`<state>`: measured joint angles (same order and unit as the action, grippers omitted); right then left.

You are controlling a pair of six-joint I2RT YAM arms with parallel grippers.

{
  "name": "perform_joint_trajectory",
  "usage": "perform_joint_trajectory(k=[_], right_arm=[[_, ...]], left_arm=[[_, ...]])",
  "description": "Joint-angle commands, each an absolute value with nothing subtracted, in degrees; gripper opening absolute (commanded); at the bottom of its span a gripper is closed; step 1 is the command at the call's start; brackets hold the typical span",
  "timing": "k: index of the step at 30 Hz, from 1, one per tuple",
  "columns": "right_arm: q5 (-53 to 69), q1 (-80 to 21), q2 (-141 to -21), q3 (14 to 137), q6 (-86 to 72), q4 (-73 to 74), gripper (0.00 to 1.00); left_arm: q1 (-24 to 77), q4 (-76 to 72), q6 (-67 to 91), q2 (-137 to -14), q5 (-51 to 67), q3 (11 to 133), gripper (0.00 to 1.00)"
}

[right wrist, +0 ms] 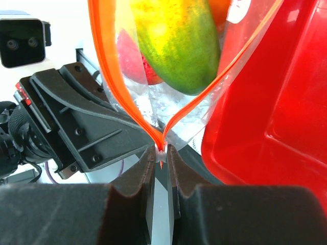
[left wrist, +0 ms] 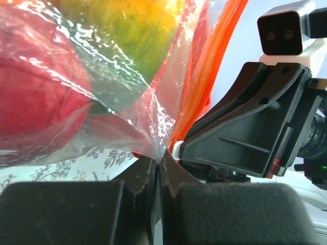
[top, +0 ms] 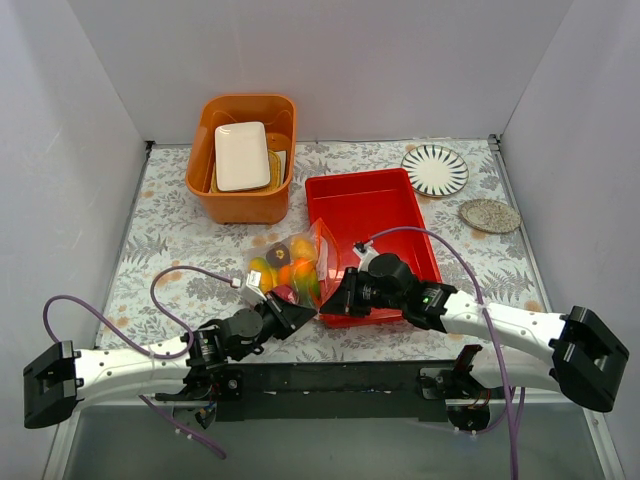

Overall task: Place the food in the zip-top bag and seal the zipper
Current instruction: Zip the zipper food storage bag at the center of the board.

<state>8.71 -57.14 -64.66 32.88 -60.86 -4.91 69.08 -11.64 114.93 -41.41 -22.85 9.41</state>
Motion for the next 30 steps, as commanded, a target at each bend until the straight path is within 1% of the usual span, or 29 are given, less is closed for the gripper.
perform_joint_trajectory(k=[1,2,3,5,8,17,24,28,30], right_arm=[[7.91,-56.34,-66.09,35.59,-59.50,-7.74,0.13],[8.17,-56.34,-66.18,35.60,-59.50,-7.65,0.12],[8.43,-56.42,-66.09,35.33,-60.20,-7.56,0.12],[9.14,-56.43,-65.40,33.93,-61.08,-8.61,0.11],[8.97,-56.43,-63.99,31.91,-62.31,-10.19,0.11],[8.88,-56.43,-63.54,31.55,-62.75,-9.67,0.11],[9.32,-56.43,-63.63,31.46,-62.93,-9.84,0.11],[9.67,-56.43,-63.55,31.38,-62.93,-9.84,0.11],[9.84,-56.43,-63.72,31.38,-62.93,-9.84,0.11]], left_arm=[[69.08,-13.09,132.54,-41.05,-20.56,7.30,0.00],[69.17,-13.70,132.45,-40.61,-20.74,7.03,0.11],[69.08,-14.76,132.28,-40.34,-21.00,6.68,0.16],[69.17,-14.77,131.75,-39.73,-21.44,6.77,0.22],[69.17,-15.02,131.66,-39.73,-21.53,6.94,0.25],[69.17,-20.13,132.54,-43.33,-21.44,6.24,0.25],[69.17,-20.74,131.92,-44.39,-23.64,7.21,0.21],[69.17,-21.45,132.19,-43.51,-25.40,6.59,0.17],[69.17,-21.62,132.10,-42.98,-26.19,6.33,0.13]])
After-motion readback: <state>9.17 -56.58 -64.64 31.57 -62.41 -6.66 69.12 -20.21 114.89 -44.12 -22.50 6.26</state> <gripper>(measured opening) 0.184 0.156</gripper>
